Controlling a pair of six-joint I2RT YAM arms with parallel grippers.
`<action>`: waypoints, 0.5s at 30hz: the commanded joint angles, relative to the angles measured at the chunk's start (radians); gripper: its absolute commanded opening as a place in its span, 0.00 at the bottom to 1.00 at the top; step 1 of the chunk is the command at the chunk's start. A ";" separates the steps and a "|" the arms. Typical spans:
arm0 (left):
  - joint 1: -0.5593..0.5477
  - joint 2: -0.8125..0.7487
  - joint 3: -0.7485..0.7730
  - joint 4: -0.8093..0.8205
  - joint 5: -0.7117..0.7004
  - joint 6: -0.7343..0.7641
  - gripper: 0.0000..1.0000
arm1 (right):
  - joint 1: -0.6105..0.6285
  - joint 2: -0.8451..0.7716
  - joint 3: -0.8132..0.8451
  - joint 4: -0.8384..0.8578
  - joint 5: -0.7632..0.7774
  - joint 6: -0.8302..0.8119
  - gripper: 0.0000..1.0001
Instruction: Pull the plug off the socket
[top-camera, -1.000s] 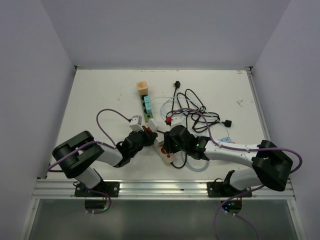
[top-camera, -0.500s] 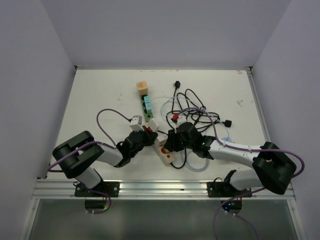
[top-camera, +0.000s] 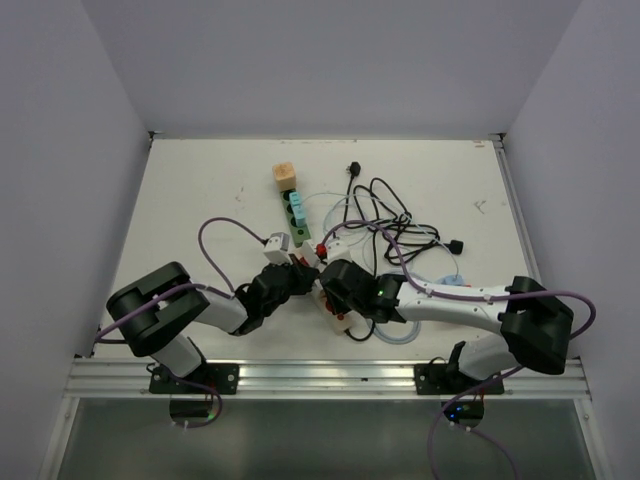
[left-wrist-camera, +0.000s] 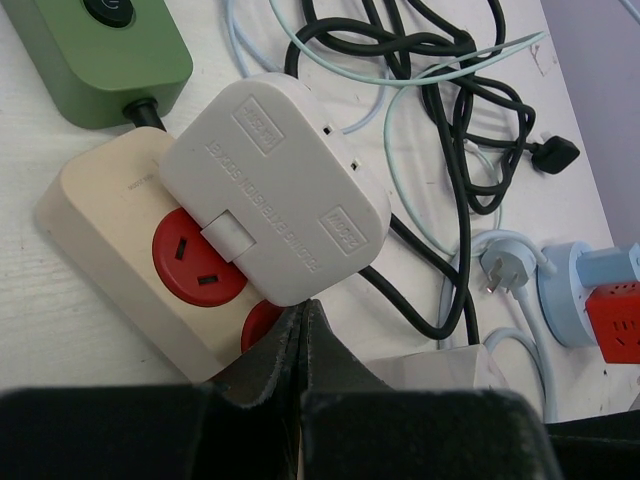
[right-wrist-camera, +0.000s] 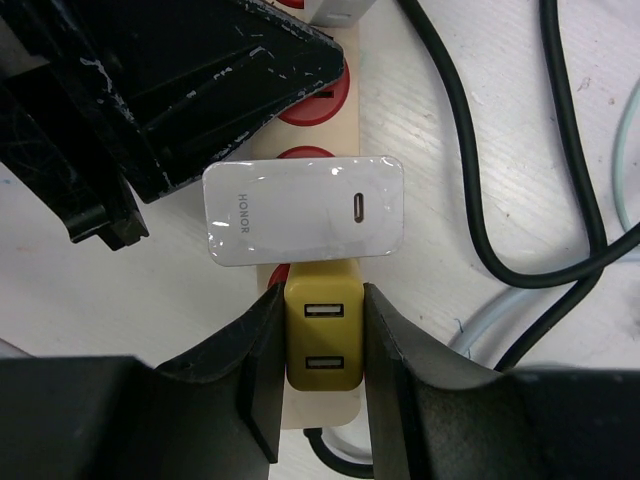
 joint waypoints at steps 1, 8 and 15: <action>-0.017 0.078 -0.009 -0.313 -0.020 0.038 0.00 | 0.047 0.003 0.057 -0.023 0.016 0.024 0.00; -0.020 0.080 -0.007 -0.318 -0.024 0.038 0.00 | 0.033 -0.039 0.011 0.034 -0.065 0.047 0.00; -0.023 0.080 -0.006 -0.319 -0.027 0.038 0.00 | -0.157 -0.151 -0.162 0.247 -0.370 0.159 0.00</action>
